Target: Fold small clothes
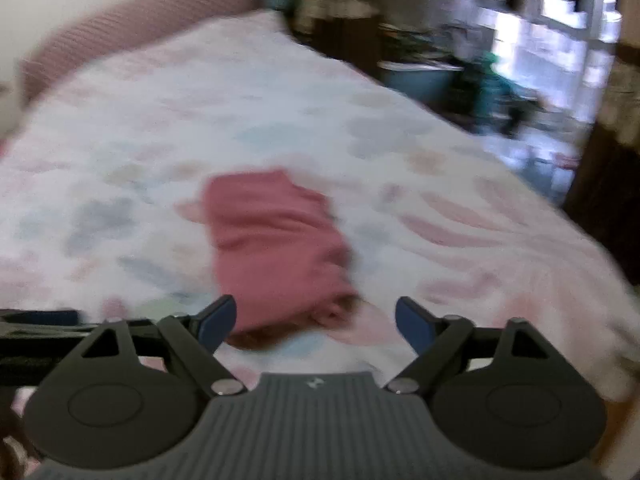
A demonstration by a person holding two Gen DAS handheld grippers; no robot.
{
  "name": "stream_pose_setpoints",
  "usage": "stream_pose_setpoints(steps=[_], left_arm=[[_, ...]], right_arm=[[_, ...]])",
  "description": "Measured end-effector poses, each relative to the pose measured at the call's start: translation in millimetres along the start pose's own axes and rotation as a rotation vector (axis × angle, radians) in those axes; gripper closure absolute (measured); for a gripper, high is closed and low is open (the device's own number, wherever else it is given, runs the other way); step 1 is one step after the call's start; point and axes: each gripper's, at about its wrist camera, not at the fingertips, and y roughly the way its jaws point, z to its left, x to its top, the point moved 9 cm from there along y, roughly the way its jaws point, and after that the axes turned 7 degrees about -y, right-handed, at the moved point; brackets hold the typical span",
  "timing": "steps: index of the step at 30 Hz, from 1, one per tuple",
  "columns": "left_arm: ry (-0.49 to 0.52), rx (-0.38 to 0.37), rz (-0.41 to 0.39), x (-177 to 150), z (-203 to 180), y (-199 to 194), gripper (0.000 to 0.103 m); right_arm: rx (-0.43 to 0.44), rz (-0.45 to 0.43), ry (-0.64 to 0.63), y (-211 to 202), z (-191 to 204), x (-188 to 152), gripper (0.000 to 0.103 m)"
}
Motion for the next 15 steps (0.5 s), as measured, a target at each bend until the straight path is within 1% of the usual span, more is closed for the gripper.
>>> stream_pose_setpoints(steps=[1,3,6,12,15], left_arm=[[0.018,0.038,-0.011,-1,-2,-4,0.0],[0.026,0.061,-0.031,-5,-2,-16,0.0],[0.016,0.055,-0.025,-9,-1,-26,0.0],[0.047,0.088,-0.031,-16,-5,-46,0.0],[0.045,0.079,-0.037,-16,-4,-53,0.0]], right_arm=[[-0.018,0.023,0.003,-5,2,-3,0.021],[-0.036,0.04,0.018,-15,5,-9,0.021],[-0.045,0.026,0.034,-30,6,-15,0.021],[-0.047,0.025,0.049,-52,6,-26,0.021],[-0.047,0.019,0.046,-57,7,-28,0.021]])
